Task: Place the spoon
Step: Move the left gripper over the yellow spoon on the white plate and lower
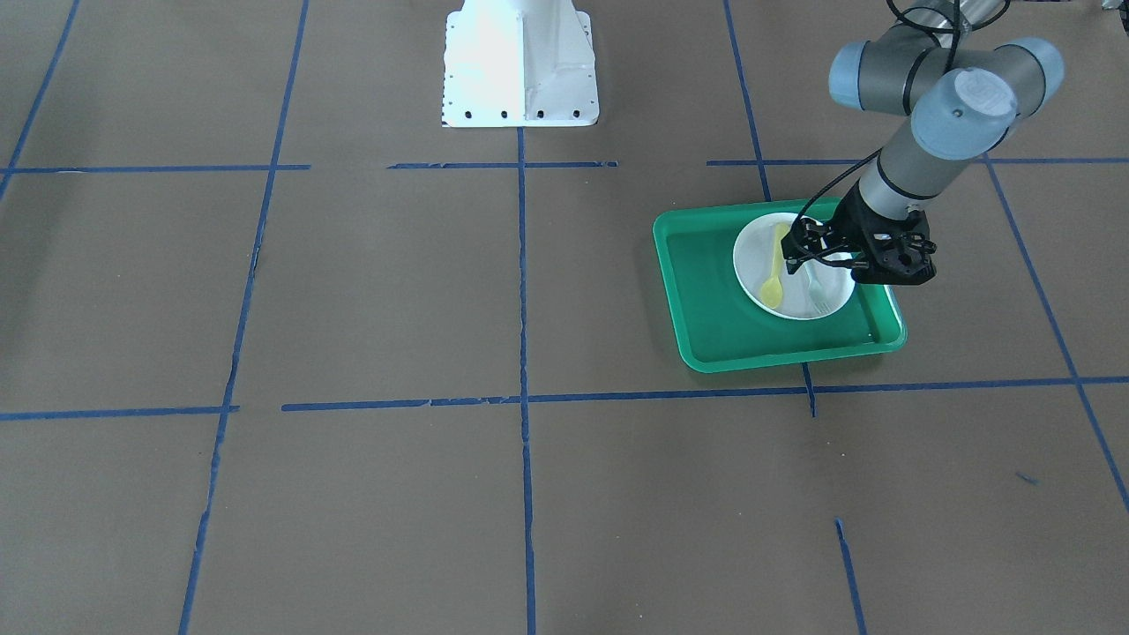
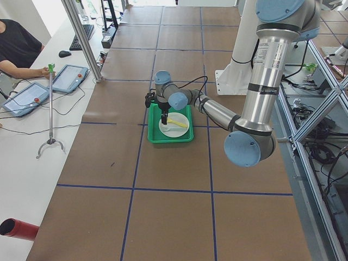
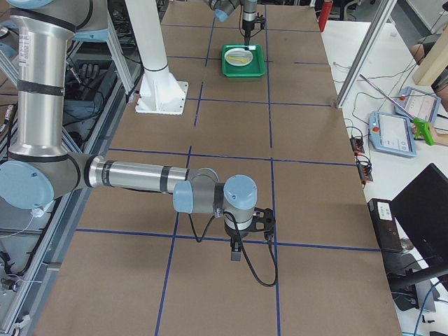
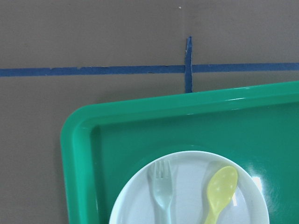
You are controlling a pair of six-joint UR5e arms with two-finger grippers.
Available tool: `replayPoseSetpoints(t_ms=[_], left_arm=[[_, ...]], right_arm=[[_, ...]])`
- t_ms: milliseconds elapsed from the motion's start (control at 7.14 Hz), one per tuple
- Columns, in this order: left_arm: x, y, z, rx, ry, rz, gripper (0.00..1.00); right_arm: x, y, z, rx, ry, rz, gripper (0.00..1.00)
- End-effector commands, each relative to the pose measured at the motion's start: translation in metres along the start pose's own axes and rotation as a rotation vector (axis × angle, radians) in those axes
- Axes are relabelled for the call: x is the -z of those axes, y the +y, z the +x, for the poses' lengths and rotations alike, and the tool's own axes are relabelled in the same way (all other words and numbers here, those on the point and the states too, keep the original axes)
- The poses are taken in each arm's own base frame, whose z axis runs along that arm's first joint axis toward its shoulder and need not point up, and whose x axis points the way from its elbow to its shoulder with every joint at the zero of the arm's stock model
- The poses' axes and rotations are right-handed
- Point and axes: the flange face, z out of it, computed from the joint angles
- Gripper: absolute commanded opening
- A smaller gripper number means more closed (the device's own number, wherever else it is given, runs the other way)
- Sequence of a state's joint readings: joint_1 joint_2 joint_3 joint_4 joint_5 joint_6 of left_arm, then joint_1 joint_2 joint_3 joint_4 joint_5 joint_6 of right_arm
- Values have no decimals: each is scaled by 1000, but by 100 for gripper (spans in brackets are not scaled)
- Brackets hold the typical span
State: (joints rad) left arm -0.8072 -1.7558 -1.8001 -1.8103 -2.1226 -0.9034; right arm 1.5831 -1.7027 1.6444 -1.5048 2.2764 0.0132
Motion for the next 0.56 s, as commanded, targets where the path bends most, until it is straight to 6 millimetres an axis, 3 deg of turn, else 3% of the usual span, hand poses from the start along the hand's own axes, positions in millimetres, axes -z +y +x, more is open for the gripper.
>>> replayPoseSetpoints(t_ms=[0,420], left_arm=[[-28,12,16,-8,-6,18,82],[-46,21,21,-18,-4,0,70]], right_arm=[[0,0,0,-1,0,0,100],[0,0,0,-1,0,0,100]])
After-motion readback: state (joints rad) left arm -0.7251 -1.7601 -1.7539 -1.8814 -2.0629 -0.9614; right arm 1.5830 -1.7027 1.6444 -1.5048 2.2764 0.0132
